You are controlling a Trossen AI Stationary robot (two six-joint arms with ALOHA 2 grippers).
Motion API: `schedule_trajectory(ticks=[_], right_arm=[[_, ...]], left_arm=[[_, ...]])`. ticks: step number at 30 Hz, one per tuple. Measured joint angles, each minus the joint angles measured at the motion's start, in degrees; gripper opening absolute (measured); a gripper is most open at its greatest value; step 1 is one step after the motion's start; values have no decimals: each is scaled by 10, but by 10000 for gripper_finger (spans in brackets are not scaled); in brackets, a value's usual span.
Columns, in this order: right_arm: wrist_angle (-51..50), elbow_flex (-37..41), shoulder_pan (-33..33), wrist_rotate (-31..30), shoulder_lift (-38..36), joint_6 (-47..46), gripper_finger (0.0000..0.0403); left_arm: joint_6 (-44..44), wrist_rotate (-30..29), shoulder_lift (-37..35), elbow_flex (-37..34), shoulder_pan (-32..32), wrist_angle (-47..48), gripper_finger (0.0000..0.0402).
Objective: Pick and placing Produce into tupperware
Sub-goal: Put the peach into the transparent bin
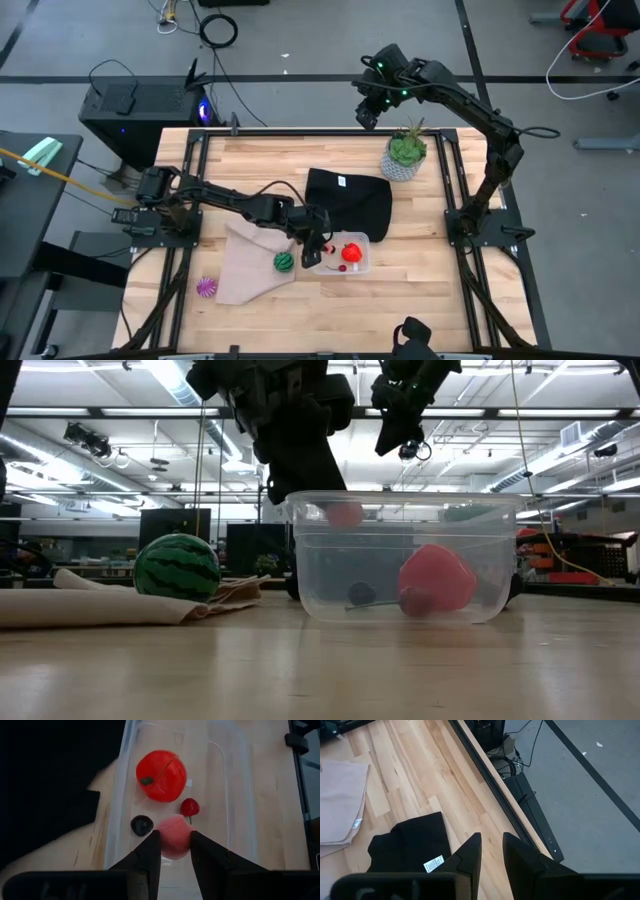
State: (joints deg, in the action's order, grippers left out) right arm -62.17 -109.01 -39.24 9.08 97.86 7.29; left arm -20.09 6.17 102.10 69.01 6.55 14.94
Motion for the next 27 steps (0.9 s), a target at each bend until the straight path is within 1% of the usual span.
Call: schedule_trajectory(ticks=[3,4,6,8,10,18,22,27], right_arm=[[0,0,0,0,0,0,87],[0,0,0,0,0,0,87],[0,0,0,0,0,0,87],[0,0,0,0,0,0,87],[0,0,0,0,0,0,87],[-5,0,0,0,0,0,87],[-8,0,0,0,0,0,87],[-10,0,0,0,0,0,87]], left_arm=[[5,0,0,3,0,4,105],[12,0,0,12,-1,21,105],[43,1,2,46,-2,62,105],[80,2,19,89,-8,108,104],[107,1,45,127,-14,179,101],[190,1,166,290,-21,343,102],[212,2,194,348,-15,367,101],[220,2,208,371,-11,387,101]])
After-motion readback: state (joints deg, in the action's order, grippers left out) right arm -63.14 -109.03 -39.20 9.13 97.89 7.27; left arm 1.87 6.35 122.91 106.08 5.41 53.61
